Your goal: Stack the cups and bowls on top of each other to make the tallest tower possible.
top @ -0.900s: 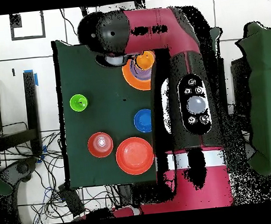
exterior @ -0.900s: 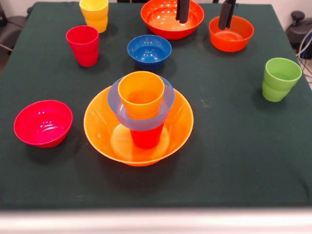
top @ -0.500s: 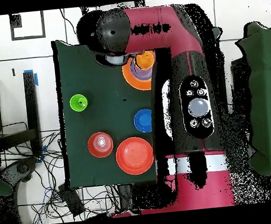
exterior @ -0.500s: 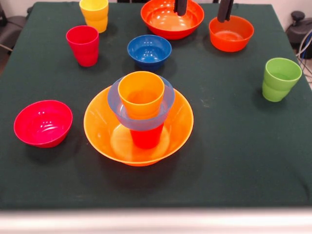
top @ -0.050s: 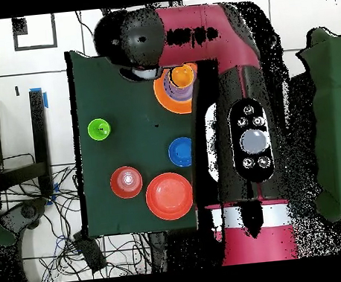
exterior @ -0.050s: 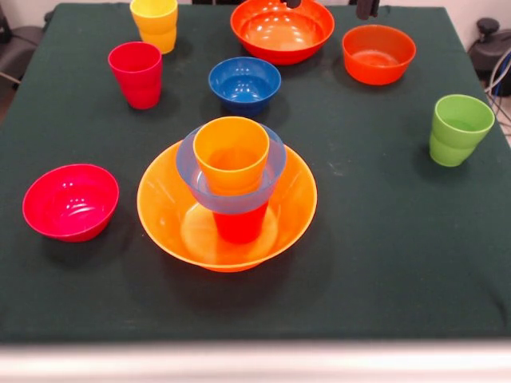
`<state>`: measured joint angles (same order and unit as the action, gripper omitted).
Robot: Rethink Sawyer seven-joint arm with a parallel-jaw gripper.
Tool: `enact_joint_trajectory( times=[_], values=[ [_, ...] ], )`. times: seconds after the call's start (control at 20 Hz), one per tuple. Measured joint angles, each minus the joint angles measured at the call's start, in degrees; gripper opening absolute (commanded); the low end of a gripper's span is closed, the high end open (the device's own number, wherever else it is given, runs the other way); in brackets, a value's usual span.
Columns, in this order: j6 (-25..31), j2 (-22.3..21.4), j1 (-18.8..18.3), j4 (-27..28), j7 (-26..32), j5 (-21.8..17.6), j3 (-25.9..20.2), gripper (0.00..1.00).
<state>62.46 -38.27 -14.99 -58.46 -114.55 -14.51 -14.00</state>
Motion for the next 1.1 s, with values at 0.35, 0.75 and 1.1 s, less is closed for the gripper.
enact_joint_trajectory(
  times=[0.35, 0.75, 1.1],
  values=[
    [-2.40, 0.49, 0.00, -0.20, 0.00, -0.01, 0.10, 1.00],
    [-3.23, 0.69, 0.01, -0.47, 0.00, -0.01, 0.15, 1.00],
    [-3.23, 1.11, 0.01, -0.46, 0.00, 0.01, 0.58, 1.00]
  ],
)
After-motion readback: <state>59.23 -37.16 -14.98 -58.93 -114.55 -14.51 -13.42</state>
